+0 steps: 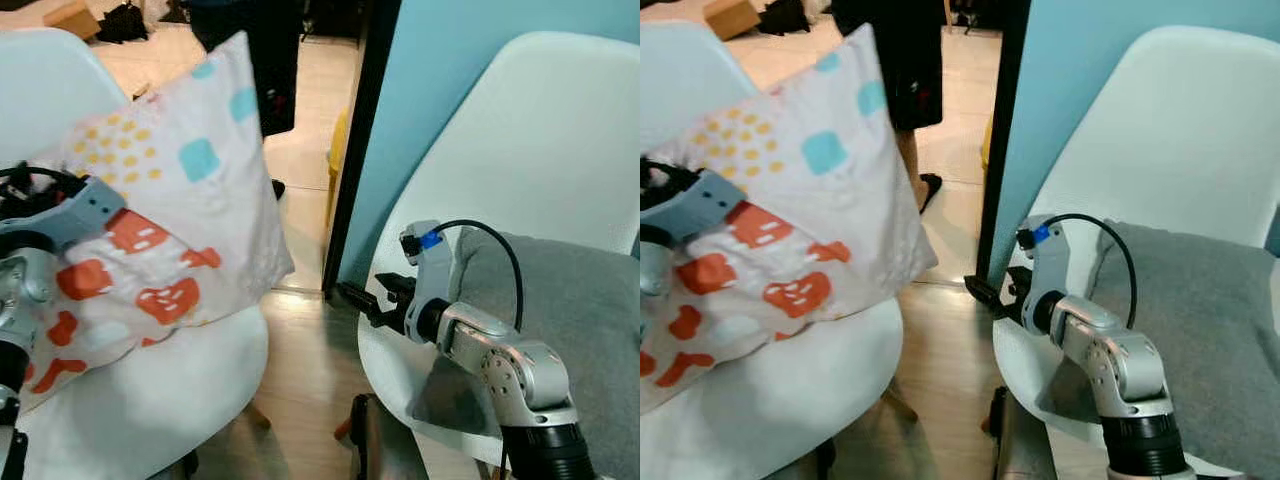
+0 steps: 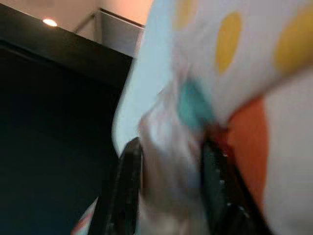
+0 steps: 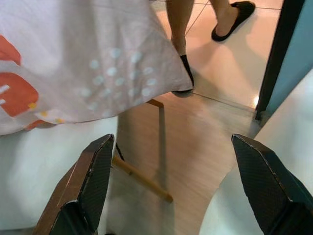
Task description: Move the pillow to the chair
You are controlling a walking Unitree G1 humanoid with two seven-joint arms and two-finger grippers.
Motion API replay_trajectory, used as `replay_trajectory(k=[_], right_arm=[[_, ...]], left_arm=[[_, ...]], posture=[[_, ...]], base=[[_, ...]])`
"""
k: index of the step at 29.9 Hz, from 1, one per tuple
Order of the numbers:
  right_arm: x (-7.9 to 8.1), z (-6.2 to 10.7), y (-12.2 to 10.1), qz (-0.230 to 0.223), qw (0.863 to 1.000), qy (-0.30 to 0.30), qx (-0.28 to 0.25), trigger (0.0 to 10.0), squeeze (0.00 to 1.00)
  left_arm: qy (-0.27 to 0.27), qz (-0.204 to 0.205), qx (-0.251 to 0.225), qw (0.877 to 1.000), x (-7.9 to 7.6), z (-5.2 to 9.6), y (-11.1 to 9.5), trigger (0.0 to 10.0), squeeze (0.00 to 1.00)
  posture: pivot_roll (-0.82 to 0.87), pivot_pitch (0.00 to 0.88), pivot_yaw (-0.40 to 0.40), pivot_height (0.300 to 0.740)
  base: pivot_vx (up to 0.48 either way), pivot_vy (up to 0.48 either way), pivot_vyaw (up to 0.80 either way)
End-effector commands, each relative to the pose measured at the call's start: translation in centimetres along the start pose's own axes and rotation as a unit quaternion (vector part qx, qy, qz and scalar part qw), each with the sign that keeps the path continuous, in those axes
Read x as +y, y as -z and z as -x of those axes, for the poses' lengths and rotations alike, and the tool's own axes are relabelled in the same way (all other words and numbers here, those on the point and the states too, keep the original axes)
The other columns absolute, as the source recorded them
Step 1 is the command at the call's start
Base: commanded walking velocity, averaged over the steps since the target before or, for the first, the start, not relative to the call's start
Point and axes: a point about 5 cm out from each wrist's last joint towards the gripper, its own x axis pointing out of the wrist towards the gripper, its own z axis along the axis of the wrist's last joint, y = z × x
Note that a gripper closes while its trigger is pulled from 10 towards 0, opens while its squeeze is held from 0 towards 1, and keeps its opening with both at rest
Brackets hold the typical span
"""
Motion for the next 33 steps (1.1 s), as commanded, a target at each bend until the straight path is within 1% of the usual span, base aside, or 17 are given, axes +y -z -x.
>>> replay_trajectory(k=[1, 8, 11, 12, 14, 15, 16, 17, 18, 19, 20, 21, 24, 25, 27, 29, 33], right_arm=[[0.2, 0.2, -0.7, -0.001, 1.000, -0.005, -0.017, 10.0, 0.00], [0.7, -0.2, -1.5, -0.013, 0.999, -0.020, -0.044, 10.0, 0.00], [1.2, -0.4, -1.4, -0.020, 0.998, -0.031, -0.050, 10.0, 0.00], [1.5, -0.5, -1.2, -0.026, 0.998, -0.036, -0.052, 10.0, 0.00], [1.7, -0.6, -1.1, -0.030, 0.997, -0.039, -0.054, 10.0, 0.00], [2.1, -0.7, -0.9, -0.036, 0.997, -0.049, -0.056, 10.0, 0.00], [2.1, -0.7, -0.9, -0.036, 0.997, -0.049, -0.056, 10.0, 0.00], [3.2, -0.5, -0.6, -0.058, 0.992, -0.089, -0.068, 10.0, 0.00], [3.7, -0.4, -0.2, -0.064, 0.990, -0.104, -0.067, 10.0, 0.00], [3.7, -0.4, -0.2, -0.064, 0.990, -0.104, -0.067, 10.0, 0.00], [4.0, -0.3, 0.0, -0.067, 0.989, -0.113, -0.066, 10.0, 0.00], [4.3, -0.2, 0.3, -0.068, 0.988, -0.121, -0.065, 10.0, 0.00], [4.7, -0.4, 1.0, -0.076, 0.986, -0.135, -0.066, 10.0, 0.00], [4.7, -0.4, 1.0, -0.076, 0.986, -0.135, -0.066, 10.0, 0.00], [4.8, -0.4, 1.3, -0.079, 0.984, -0.142, -0.072, 10.0, 0.00], [4.7, -0.6, 1.6, -0.080, 0.983, -0.143, -0.077, 10.0, 0.00], [4.5, -0.9, 1.9, -0.081, 0.983, -0.141, -0.081, 10.0, 0.00]], left_arm=[[-0.027, -0.032, -0.002, 0.999, 1.3, -0.4, 0.9, 10.0, 1.00], [-0.102, -0.036, -0.109, 0.988, 4.8, -2.6, -2.5, 10.0, 1.00], [-0.107, 0.023, -0.121, 0.987, 5.7, -3.1, -3.9, 10.0, 1.00], [-0.080, 0.065, -0.126, 0.987, 5.3, -2.9, -4.6, 10.0, 1.00], [-0.061, 0.093, -0.130, 0.985, 4.9, -2.8, -5.1, 10.0, 1.00], [-0.039, 0.148, -0.124, 0.980, 4.4, -2.3, -5.5, 10.0, 1.00], [-0.039, 0.148, -0.124, 0.980, 4.4, -2.3, -5.5, 10.0, 1.00], [0.048, 0.310, -0.111, 0.943, 2.3, -0.3, -7.3, 10.0, 1.00], [0.099, 0.387, -0.112, 0.910, 1.4, 1.4, -8.6, 10.0, 1.00], [0.099, 0.387, -0.112, 0.910, 1.4, 1.4, -8.6, 10.0, 1.00], [0.131, 0.431, -0.114, 0.886, 0.9, 2.6, -9.5, 10.0, 1.00], [0.140, 0.456, -0.103, 0.873, 0.4, 4.1, -10.2, 10.0, 0.00], [0.139, 0.502, -0.057, 0.852, -0.7, 6.7, -10.8, 10.0, 0.00], [0.139, 0.502, -0.057, 0.852, -0.7, 6.7, -10.8, 10.0, 0.00], [0.135, 0.523, -0.029, 0.841, -1.0, 8.5, -11.2, 10.0, 0.00], [0.123, 0.517, -0.008, 0.847, -1.0, 9.7, -11.1, 10.0, 0.00], [0.115, 0.507, 0.009, 0.854, -0.8, 10.2, -10.6, 10.0, 0.00]], posture=[[-0.09, 0.155, -0.097, 0.490], [-0.08, 0.133, -0.097, 0.490], [-0.08, 0.119, -0.093, 0.490], [-0.08, 0.110, -0.090, 0.490], [-0.07, 0.107, -0.089, 0.490], [-0.07, 0.091, -0.085, 0.490], [-0.07, 0.091, -0.085, 0.490], [-0.07, 0.075, -0.079, 0.490], [-0.06, 0.063, -0.076, 0.495], [-0.06, 0.063, -0.076, 0.495], [-0.06, 0.063, -0.076, 0.500], [-0.05, 0.043, -0.074, 0.505], [-0.05, 0.021, -0.070, 0.519], [-0.05, 0.021, -0.070, 0.519], [-0.03, 0.000, -0.070, 0.529], [-0.01, 0.000, -0.069, 0.539], [0.00, 0.000, -0.069, 0.549]], base=[[0.000, 0.000, 0.00], [0.000, 0.000, 0.00], [0.000, 0.000, 0.00], [0.000, 0.000, 0.00], [0.000, 0.000, 0.00], [0.000, 0.000, 0.00], [0.000, 0.000, 0.00], [0.000, 0.000, 0.00], [0.000, 0.000, 0.00], [0.000, 0.000, 0.00], [0.000, 0.000, 0.00], [0.000, 0.000, 0.00], [0.000, 0.000, 0.00], [0.000, 0.000, 0.00], [0.000, 0.000, 0.00], [0.000, 0.000, 0.00], [0.000, 0.000, 0.00]])
